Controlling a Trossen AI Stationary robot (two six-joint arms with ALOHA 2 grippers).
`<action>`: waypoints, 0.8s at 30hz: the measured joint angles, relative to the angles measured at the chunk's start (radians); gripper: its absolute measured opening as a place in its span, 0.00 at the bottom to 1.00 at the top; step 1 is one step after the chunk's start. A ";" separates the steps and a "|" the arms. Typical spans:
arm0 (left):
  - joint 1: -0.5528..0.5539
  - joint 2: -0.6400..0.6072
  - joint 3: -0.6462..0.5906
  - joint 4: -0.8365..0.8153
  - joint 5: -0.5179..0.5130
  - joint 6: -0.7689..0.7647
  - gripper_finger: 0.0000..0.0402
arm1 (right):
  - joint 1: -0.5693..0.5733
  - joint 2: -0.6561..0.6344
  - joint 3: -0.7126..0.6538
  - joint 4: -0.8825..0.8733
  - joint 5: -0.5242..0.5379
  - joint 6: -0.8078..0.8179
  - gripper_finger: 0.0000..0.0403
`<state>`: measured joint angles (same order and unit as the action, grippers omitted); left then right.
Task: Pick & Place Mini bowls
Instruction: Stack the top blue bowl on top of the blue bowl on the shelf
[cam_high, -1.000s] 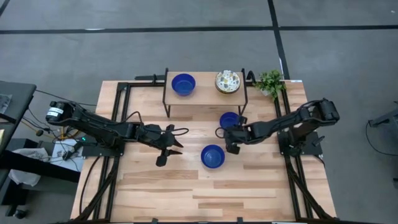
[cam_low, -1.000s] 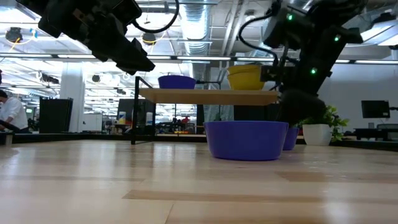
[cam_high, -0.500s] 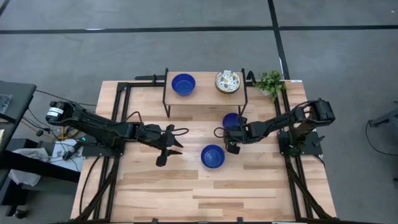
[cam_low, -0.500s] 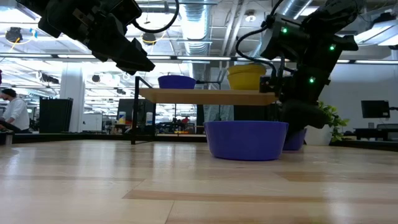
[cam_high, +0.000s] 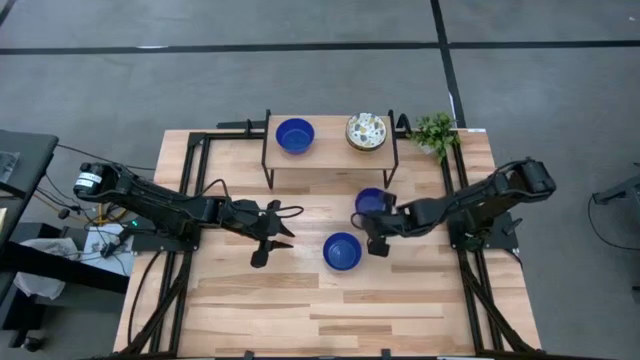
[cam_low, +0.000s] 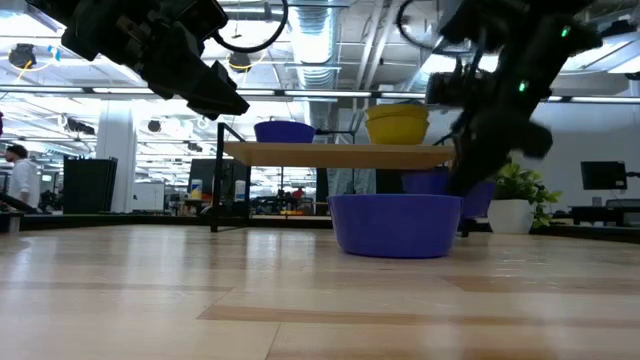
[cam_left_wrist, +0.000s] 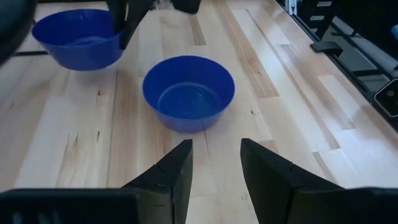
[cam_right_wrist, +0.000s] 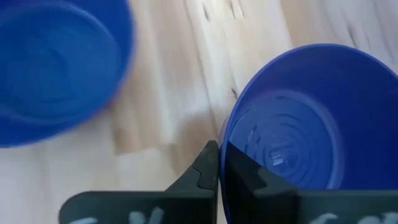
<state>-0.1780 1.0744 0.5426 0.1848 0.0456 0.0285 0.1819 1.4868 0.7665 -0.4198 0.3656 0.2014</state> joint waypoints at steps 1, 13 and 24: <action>0.000 -0.001 0.000 0.000 -0.001 0.016 0.33 | 0.009 -0.013 0.005 0.000 0.000 0.000 0.00; 0.000 -0.127 0.000 -0.092 -0.178 0.003 0.33 | 0.153 -0.067 0.160 0.017 0.082 0.000 0.00; -0.040 -0.085 0.000 -0.088 -0.179 0.076 0.33 | 0.231 0.089 0.297 0.113 -0.106 -0.209 0.00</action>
<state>-0.2175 0.9893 0.5430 0.0965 -0.1335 0.1044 0.4129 1.5758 1.0631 -0.3068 0.2597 -0.0078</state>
